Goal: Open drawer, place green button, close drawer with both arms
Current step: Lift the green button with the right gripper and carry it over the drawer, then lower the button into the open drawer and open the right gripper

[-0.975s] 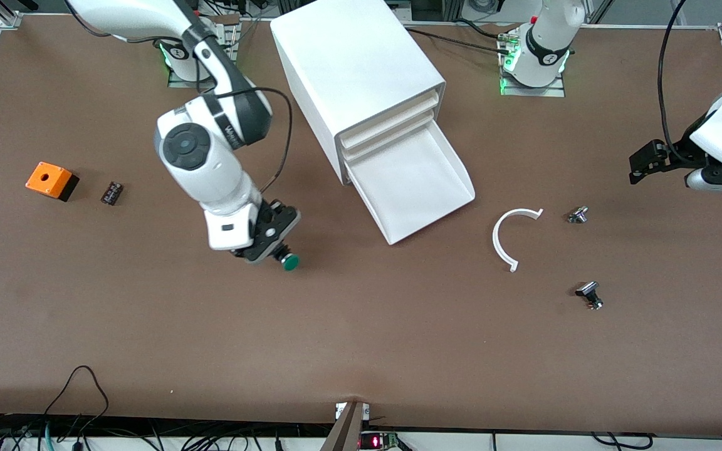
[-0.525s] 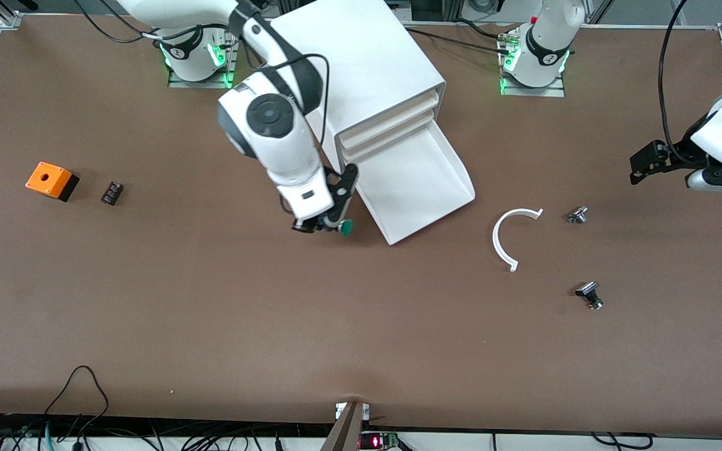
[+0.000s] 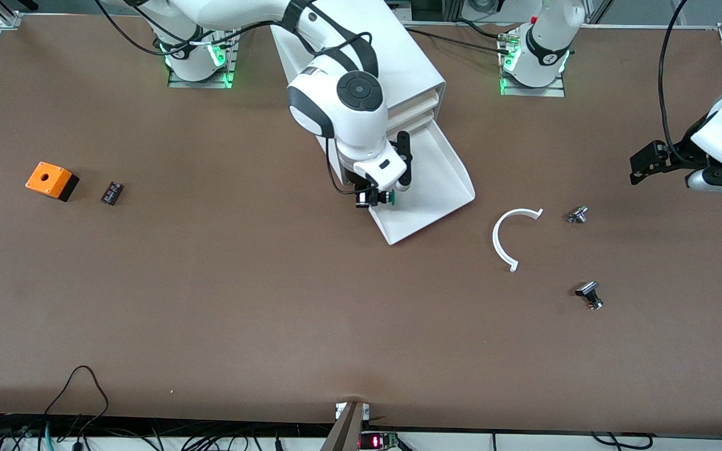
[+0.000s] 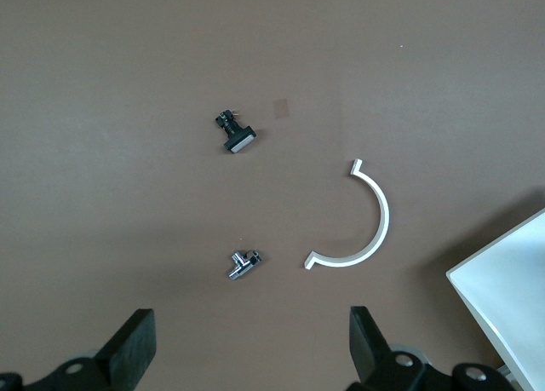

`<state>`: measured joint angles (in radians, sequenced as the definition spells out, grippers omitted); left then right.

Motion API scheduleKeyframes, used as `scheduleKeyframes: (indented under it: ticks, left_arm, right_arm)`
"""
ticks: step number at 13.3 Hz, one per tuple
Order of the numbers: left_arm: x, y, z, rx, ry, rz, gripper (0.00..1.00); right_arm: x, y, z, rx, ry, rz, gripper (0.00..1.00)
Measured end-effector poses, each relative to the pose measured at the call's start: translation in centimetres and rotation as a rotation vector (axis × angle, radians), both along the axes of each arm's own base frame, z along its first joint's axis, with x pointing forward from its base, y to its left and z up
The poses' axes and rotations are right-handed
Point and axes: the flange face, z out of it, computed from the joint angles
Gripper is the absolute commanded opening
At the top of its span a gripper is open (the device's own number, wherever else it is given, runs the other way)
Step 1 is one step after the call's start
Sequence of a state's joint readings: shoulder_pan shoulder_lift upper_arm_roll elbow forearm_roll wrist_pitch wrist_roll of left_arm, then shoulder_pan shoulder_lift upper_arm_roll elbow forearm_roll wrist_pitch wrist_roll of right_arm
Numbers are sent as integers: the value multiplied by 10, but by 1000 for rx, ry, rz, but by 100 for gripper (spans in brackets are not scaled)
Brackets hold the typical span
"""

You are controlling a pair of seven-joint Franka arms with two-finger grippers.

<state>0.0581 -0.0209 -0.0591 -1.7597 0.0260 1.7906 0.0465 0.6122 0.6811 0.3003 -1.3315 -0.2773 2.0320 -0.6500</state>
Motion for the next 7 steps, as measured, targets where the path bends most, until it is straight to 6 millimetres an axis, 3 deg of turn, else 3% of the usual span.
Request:
scheduleKeyframes:
  ticks: [7]
  left_arm:
    - [0, 0, 0, 0, 0, 0, 100]
  right_arm:
    - [-57, 47, -33, -57, 11, 168, 23]
